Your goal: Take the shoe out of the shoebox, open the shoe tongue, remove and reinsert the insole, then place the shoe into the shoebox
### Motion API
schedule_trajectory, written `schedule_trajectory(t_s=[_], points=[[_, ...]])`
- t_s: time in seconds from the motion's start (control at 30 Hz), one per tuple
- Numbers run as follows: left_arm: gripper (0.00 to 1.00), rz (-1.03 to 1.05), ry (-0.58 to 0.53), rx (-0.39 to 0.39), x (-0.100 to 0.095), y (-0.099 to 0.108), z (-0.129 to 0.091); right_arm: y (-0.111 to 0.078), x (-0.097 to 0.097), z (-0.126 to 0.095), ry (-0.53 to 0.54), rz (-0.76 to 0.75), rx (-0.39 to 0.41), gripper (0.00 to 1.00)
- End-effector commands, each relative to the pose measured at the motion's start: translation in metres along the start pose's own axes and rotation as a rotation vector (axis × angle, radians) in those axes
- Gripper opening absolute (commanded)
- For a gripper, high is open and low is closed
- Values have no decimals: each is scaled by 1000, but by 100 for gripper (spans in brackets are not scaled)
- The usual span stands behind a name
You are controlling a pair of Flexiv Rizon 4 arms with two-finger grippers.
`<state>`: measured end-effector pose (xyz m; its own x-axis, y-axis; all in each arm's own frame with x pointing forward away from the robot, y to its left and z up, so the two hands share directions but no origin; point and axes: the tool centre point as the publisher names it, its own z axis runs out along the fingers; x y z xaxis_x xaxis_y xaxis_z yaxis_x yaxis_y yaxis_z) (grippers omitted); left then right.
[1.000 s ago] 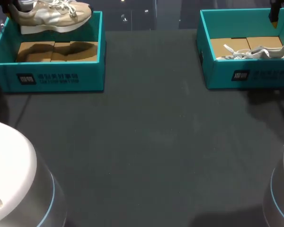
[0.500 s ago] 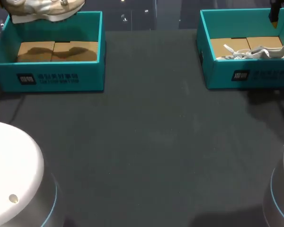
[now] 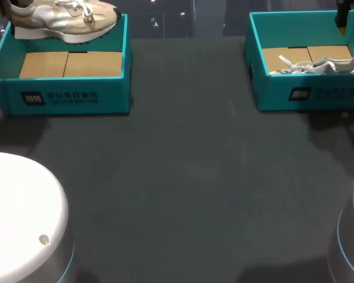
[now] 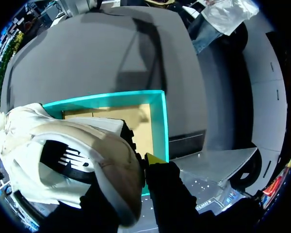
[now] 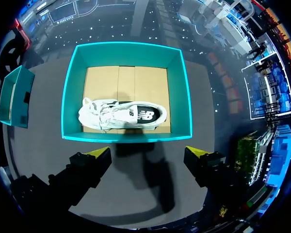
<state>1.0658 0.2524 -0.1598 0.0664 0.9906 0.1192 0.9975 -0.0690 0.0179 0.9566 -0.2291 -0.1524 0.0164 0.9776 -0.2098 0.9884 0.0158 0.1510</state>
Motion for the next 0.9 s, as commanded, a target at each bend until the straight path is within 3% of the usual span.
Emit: schedule_trajectory(t_s=[0.03,0.4,0.43,0.57,0.77,0.9], points=[[0,0,4,-137,0,-44,-4,0,0,0,1,0,1,100],[0,0,4,-137,0,-44,-4,0,0,0,1,0,1,100],[0,5,-1,-101,6,-46,-4,0,0,0,1,0,1,100],[0,3,21,-121,0,-74,1,0,0,0,1,0,1,100],[0,75,23,-149,-32,-130,1,0,0,0,1,0,1,100],[0,70,25,-123,-59,-156,0,0,0,0,1,0,1,100]])
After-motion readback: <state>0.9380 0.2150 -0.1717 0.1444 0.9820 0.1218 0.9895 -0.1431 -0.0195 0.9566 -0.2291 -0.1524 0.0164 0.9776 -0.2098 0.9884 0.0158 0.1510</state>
